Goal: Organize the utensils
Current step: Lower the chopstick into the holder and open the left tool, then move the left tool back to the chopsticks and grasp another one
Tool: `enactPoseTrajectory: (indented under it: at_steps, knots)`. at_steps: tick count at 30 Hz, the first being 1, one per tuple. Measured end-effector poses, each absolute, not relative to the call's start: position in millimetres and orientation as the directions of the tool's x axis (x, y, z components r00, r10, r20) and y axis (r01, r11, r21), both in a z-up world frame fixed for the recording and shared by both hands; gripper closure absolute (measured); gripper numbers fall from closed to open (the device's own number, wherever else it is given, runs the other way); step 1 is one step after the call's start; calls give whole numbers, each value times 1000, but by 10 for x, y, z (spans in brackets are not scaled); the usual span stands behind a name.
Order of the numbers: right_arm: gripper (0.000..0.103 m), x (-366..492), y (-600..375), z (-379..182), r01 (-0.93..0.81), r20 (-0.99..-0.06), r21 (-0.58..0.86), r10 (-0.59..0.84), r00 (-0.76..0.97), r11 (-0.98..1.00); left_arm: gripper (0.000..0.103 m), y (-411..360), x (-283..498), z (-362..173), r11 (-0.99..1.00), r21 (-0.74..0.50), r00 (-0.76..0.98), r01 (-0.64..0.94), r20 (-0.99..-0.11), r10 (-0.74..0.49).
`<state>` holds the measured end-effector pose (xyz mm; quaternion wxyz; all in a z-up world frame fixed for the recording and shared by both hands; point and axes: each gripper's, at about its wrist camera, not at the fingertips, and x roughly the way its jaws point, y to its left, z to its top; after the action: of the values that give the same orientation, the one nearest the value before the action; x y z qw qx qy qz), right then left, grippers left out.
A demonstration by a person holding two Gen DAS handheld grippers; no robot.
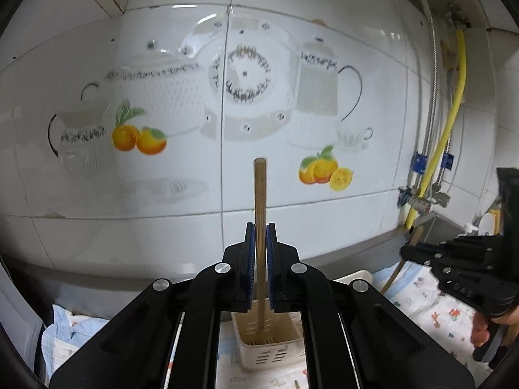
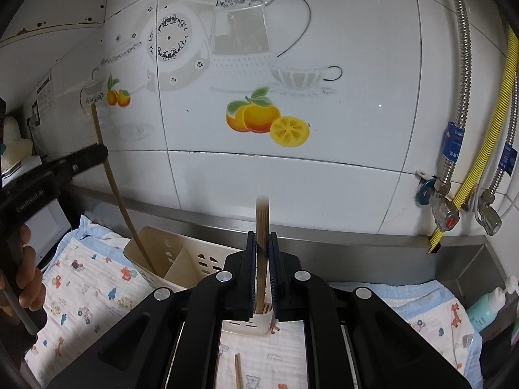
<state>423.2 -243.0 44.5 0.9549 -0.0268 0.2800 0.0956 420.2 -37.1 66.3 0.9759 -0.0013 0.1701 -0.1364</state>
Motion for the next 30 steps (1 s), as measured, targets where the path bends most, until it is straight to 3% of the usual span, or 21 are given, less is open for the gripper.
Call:
enactPoseTrajectory:
  at_steps: [3,6,16,23,30]
  knots:
    - [94,4199,-2444,477,-197,-532,1,167,830,980,97,-365,4238,636,964,-52,901,260,-346,-262]
    - [79,4122,-2478,536,-187,-512,-9,156,845,982,97,-349,4273,628,964,-64,895,257,-360,-263]
    - [78,3545,-2661,545,-188,-506,-9,157,848,982,95,-179,4017,778,965,-91,904,247,-337,-264]
    - [78,2944,-2680,11,-232,-606,9,190,773,973,94,-14,3529,694,967,-101,897,232,-362,-253]
    - [79,2462,-2653,-665,-255,-701,16,193,686,967,94,97,2981,268,968,-138,856,208,-453,-248]
